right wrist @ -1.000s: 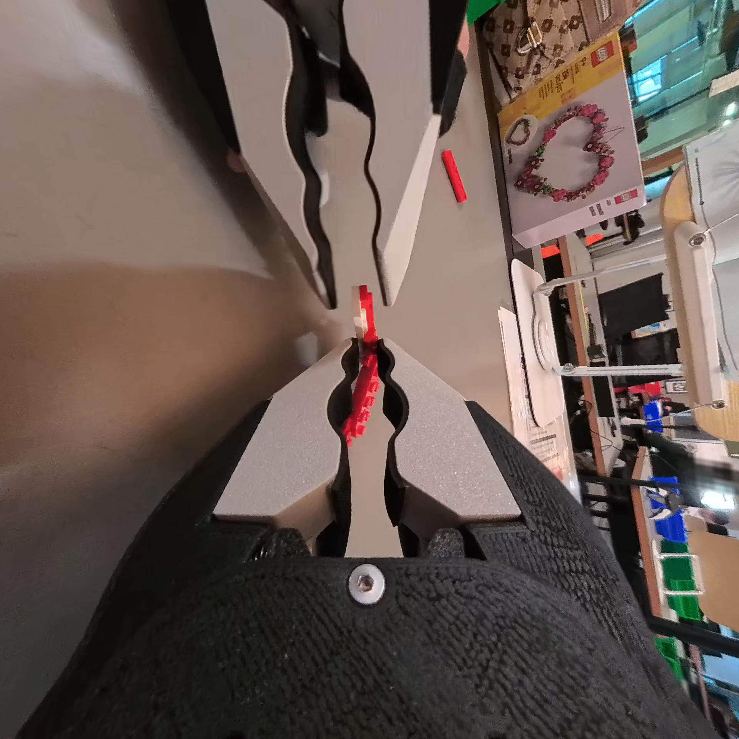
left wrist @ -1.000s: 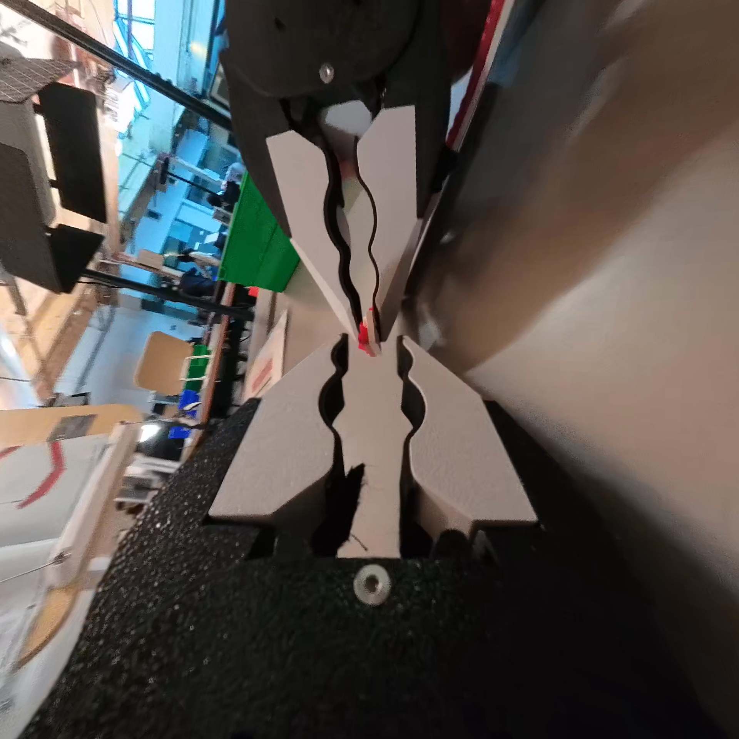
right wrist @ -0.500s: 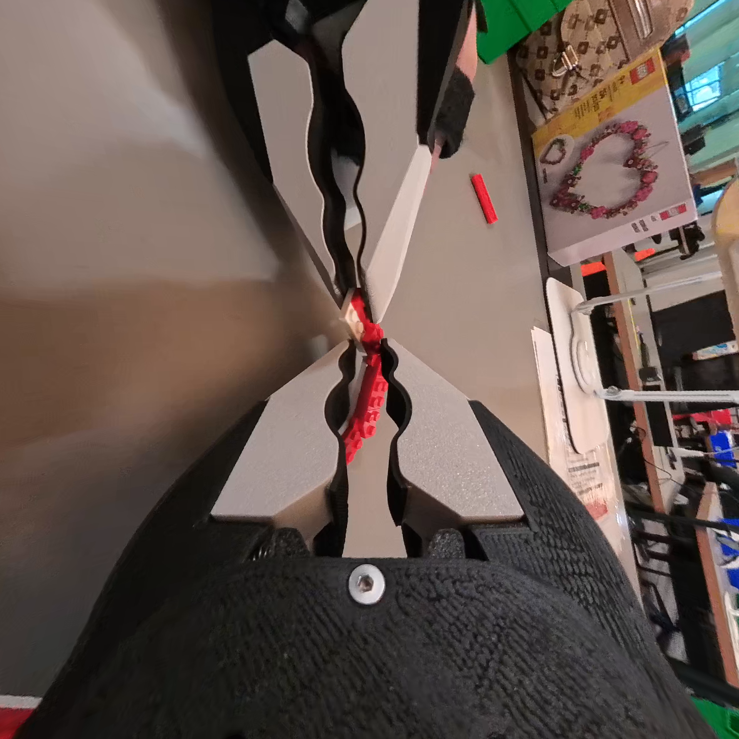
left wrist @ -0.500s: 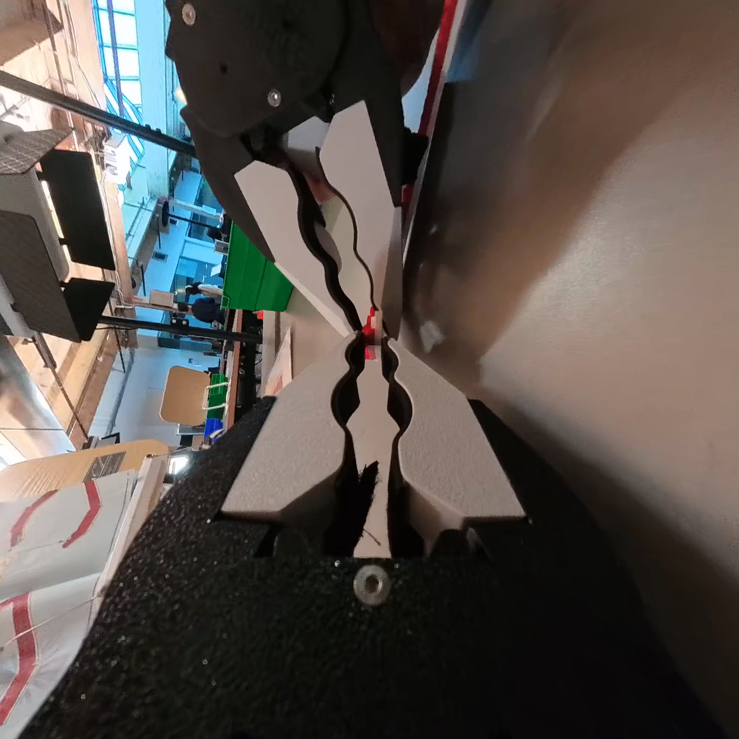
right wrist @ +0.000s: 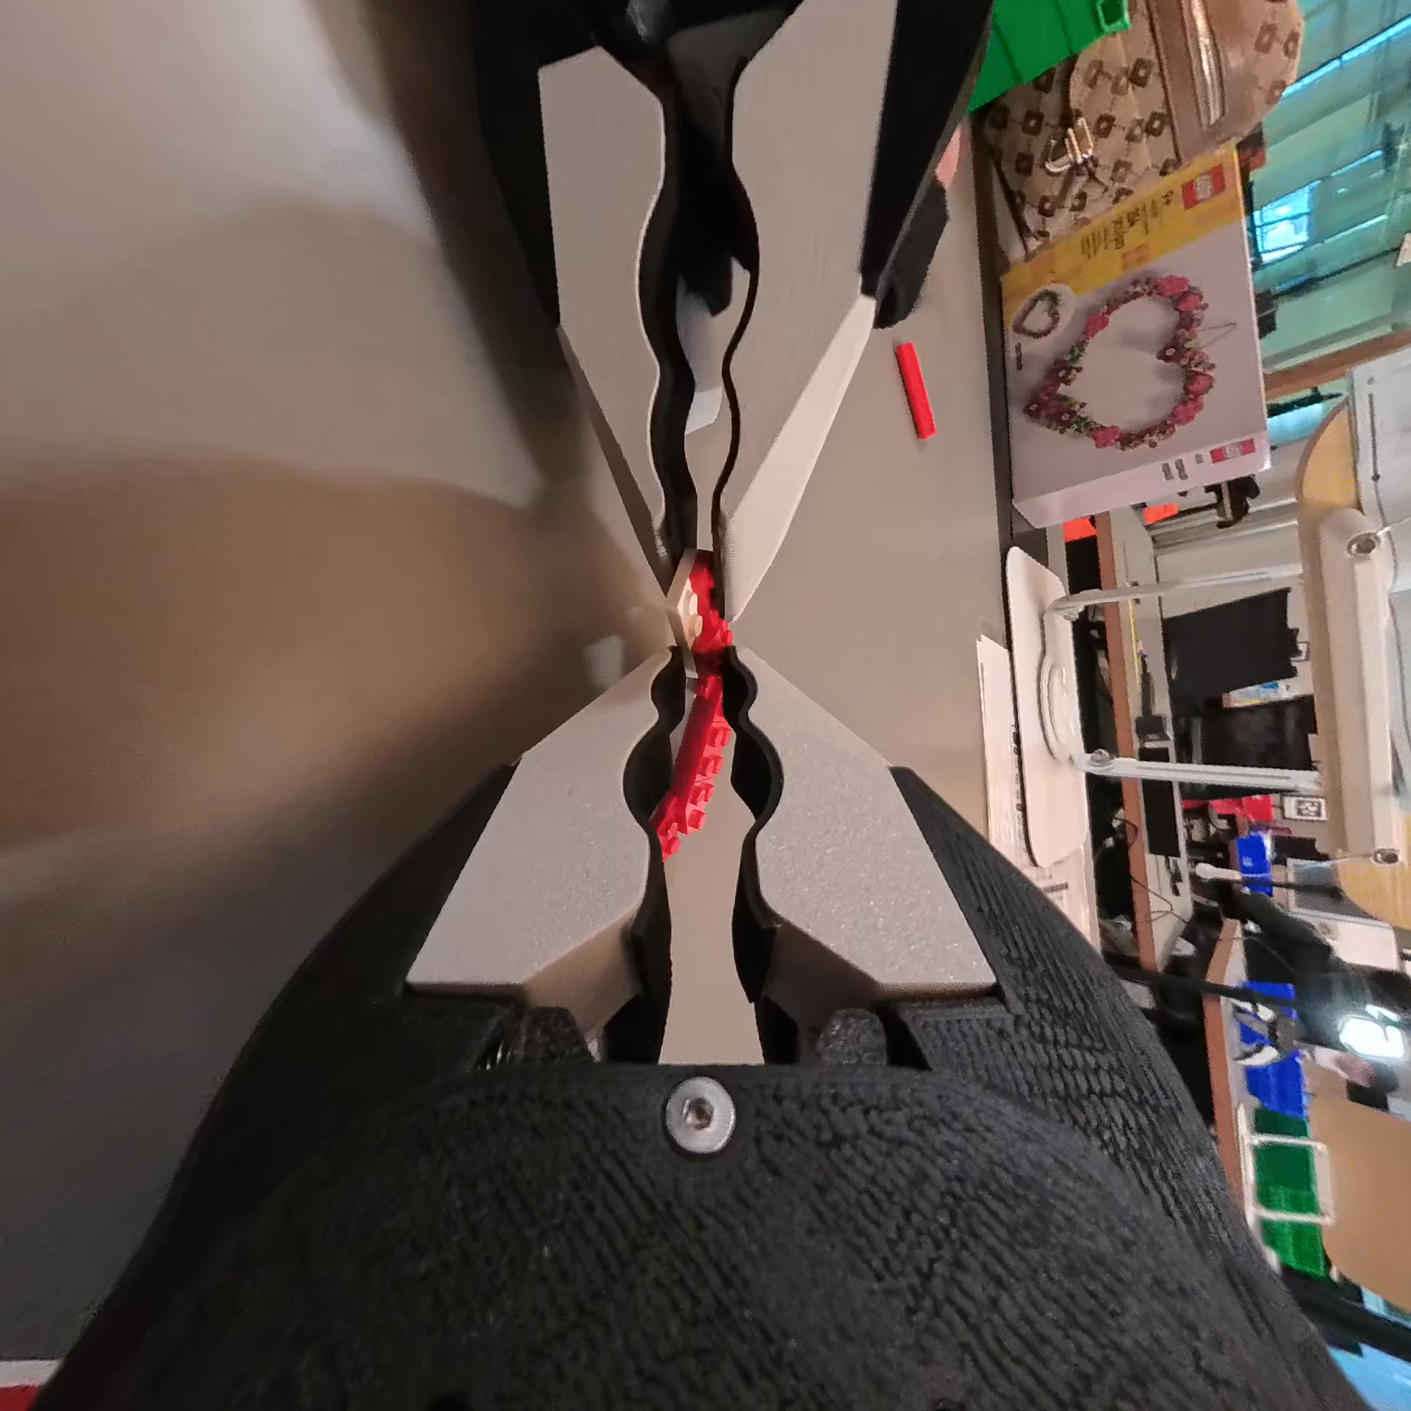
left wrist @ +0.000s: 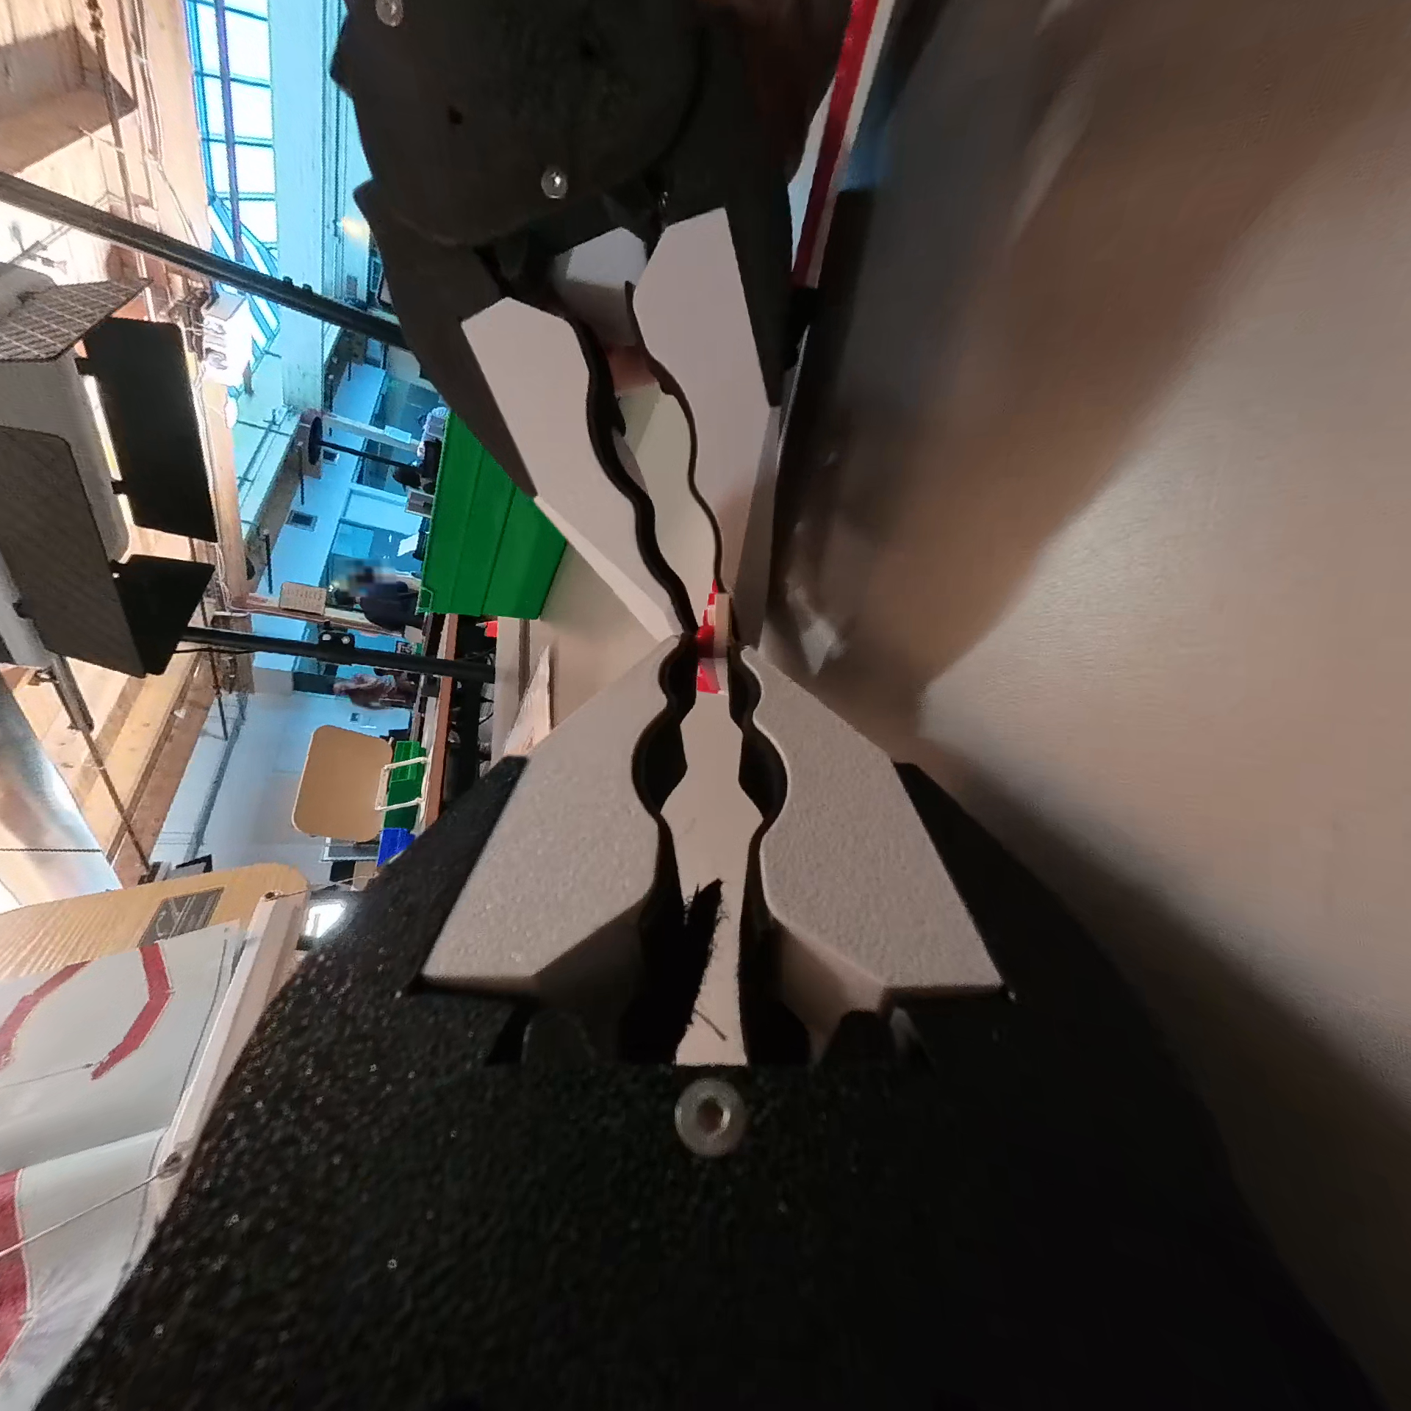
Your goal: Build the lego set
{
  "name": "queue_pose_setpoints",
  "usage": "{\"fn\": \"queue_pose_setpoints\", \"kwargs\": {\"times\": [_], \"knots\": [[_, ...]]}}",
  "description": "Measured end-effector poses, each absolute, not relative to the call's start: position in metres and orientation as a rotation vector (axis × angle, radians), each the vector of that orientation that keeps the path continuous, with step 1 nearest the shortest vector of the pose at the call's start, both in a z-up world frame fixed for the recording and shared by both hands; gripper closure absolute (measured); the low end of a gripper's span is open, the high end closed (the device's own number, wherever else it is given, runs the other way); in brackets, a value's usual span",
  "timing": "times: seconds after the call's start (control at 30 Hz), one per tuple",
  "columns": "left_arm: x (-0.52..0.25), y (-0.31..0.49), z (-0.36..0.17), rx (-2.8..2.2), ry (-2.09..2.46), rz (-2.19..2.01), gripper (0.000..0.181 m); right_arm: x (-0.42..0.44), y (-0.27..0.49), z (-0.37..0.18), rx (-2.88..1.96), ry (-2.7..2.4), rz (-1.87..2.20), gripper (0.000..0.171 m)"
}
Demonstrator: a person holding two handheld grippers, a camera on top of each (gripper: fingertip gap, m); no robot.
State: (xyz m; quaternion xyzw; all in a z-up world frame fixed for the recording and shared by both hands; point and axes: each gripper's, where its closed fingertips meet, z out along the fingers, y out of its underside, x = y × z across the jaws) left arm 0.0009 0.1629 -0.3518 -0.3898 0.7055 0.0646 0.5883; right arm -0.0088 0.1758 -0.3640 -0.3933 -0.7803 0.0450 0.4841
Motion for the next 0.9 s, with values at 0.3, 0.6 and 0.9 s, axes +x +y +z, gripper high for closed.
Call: {"fn": "queue_pose_setpoints", "kwargs": {"times": [0.3,0.6,0.9], "knots": [[0.0013,0.1622,-0.3461,-0.941,1.604,0.063,0.177,-0.0104,0.1758,-0.3591,-0.944,-1.872,0.084,0.162],[0.0031,0.1584,-0.3526,-0.969,1.635,0.010,0.176,-0.0084,0.1726,-0.3661,-0.939,-1.924,0.017,0.164],[0.0000,0.1644,-0.3532,-1.056,1.609,-0.038,0.176,-0.0105,0.1772,-0.3654,-0.994,-1.853,0.110,0.162]]}}
